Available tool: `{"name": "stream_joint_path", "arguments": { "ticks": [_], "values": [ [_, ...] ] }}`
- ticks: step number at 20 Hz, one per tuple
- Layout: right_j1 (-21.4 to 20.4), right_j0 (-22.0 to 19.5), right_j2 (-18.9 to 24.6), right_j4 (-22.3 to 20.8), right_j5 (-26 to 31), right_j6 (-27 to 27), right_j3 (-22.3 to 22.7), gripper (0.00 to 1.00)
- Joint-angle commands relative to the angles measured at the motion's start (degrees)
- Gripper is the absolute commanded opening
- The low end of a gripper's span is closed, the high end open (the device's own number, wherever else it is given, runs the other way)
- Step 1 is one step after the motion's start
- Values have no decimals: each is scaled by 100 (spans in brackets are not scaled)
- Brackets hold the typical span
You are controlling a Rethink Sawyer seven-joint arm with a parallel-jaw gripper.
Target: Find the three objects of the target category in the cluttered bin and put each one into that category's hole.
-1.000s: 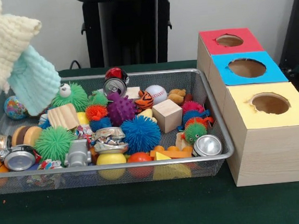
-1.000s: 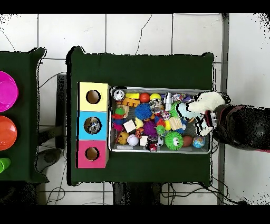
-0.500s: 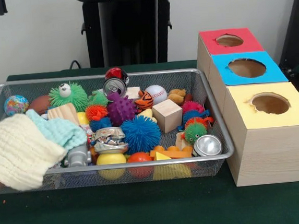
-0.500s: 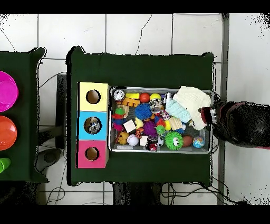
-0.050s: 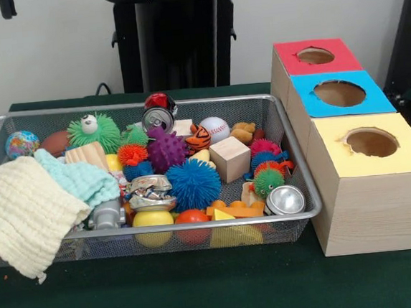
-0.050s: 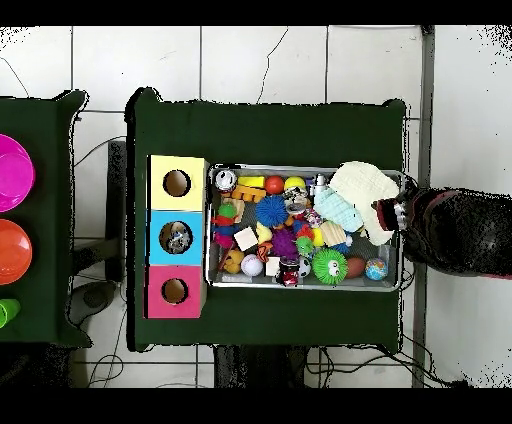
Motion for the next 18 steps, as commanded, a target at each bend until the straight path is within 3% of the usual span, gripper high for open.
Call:
{"name": "stream_joint_path", "arguments": {
  "ticks": [1,9,12,18],
  "values": [
    [-145,70,272,12,448,-1124,438,100],
    [-51,648,-16,244,372,78,854,100],
    [61,825,-89,415,463,291,871,100],
    [198,1101,-370,289,276,421,858,100]
  ]
}}
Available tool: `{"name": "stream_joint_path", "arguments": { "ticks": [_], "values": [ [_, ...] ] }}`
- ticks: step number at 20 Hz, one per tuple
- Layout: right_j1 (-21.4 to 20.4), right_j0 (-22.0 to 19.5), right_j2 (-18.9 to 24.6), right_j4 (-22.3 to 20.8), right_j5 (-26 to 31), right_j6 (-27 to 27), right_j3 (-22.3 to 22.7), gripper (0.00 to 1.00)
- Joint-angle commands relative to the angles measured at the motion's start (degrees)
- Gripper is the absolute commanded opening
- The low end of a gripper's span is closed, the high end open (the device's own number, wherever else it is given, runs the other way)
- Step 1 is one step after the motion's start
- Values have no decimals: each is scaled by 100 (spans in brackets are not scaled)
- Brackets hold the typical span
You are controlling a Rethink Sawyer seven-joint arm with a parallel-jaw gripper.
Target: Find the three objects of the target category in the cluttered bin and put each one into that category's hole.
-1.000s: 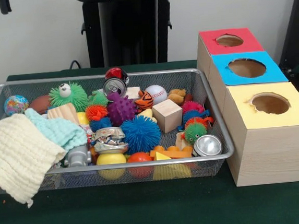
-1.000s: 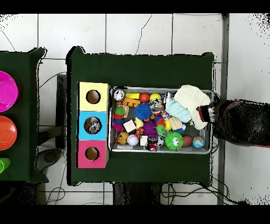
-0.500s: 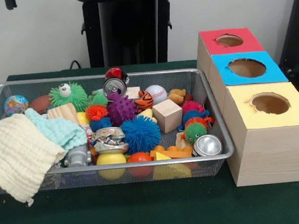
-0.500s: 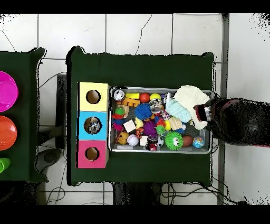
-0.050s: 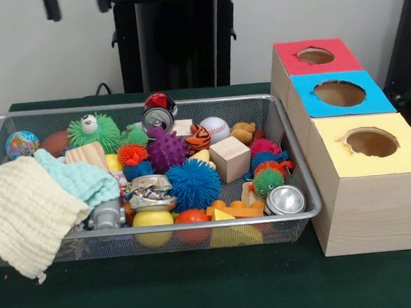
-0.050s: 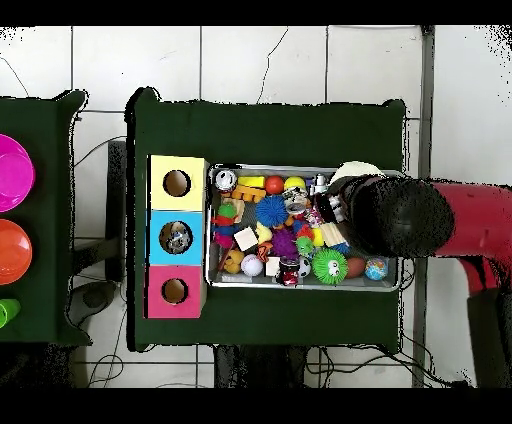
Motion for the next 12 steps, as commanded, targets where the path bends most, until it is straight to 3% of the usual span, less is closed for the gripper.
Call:
{"name": "stream_joint_path", "arguments": {
  "ticks": [1,12],
  "values": [
    [275,214,-408,-9,196,405,654,100],
    [716,447,-852,-560,-377,444,591,100]
  ]
}}
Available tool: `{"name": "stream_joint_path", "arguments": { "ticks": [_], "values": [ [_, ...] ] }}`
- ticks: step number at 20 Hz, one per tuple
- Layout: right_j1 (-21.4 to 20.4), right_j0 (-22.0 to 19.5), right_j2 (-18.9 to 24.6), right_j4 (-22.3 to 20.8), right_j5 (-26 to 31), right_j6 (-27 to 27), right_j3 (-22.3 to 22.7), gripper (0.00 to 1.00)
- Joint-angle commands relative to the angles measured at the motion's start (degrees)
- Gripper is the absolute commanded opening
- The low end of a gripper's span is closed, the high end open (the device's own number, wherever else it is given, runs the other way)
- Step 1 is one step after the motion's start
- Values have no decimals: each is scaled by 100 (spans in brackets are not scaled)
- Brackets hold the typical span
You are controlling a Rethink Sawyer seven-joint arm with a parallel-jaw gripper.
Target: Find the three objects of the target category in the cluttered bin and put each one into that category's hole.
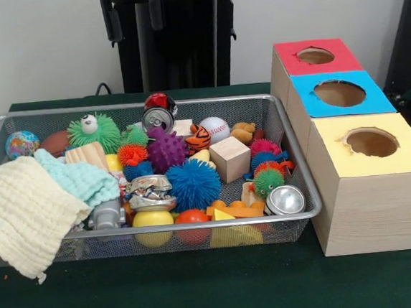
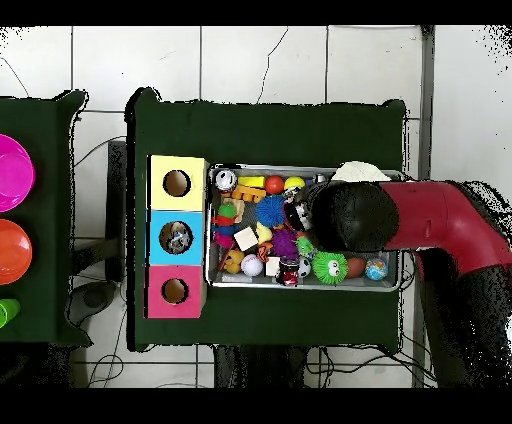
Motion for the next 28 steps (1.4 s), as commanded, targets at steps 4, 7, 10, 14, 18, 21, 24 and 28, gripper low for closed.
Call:
{"name": "stream_joint_path", "arguments": {
  "ticks": [4,7,10,14,18,21,24,28],
  "values": [
    [658,42,-674,-604,-497,397,331,100],
    [853,132,-779,-710,-556,449,171,100],
    [1042,229,-887,-794,-639,490,28,100],
    [1326,303,-981,-865,-818,493,-84,100],
    [1612,420,-1105,-937,-984,551,-226,100],
    [1681,512,-1178,-909,-1011,618,-286,100],
    [1828,602,-1268,-941,-1090,657,-394,100],
    [1996,661,-1401,-1002,-1204,590,-485,100]
  ]
}}
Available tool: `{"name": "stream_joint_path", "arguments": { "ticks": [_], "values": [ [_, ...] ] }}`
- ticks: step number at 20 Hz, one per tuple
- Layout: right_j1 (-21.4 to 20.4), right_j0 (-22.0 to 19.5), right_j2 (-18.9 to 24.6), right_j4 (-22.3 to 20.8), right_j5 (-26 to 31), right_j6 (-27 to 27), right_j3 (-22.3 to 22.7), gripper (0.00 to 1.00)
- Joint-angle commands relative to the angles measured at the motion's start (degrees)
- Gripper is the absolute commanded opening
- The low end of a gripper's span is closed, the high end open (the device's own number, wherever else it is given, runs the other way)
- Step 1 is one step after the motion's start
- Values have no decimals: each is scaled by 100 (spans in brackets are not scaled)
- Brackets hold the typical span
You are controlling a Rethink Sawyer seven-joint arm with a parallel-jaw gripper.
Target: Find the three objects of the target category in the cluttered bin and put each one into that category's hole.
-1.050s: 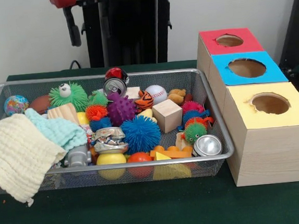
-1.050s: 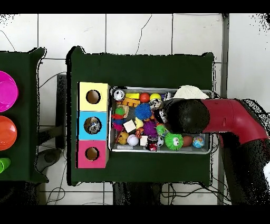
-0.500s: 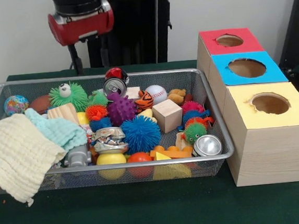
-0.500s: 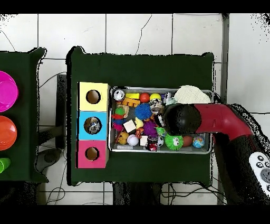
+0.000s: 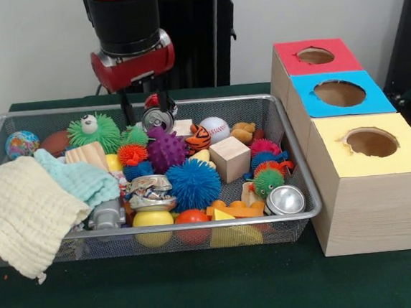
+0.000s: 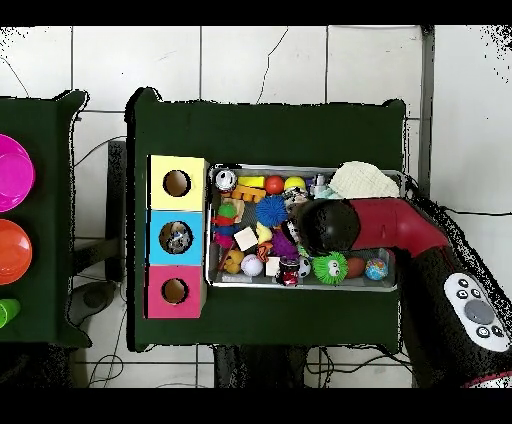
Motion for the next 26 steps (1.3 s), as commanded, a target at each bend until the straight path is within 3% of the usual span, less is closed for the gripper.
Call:
{"name": "stream_joint_path", "arguments": {
  "ticks": [1,7,15,19,26],
  "values": [
    [566,172,-462,-335,-390,580,-446,100],
    [615,199,-523,-278,-421,461,-469,100],
    [249,-100,-352,-4,-158,71,-27,100],
    [289,60,-651,-293,12,152,63,100],
    [644,575,-903,-208,471,342,-308,100]
  ]
}}
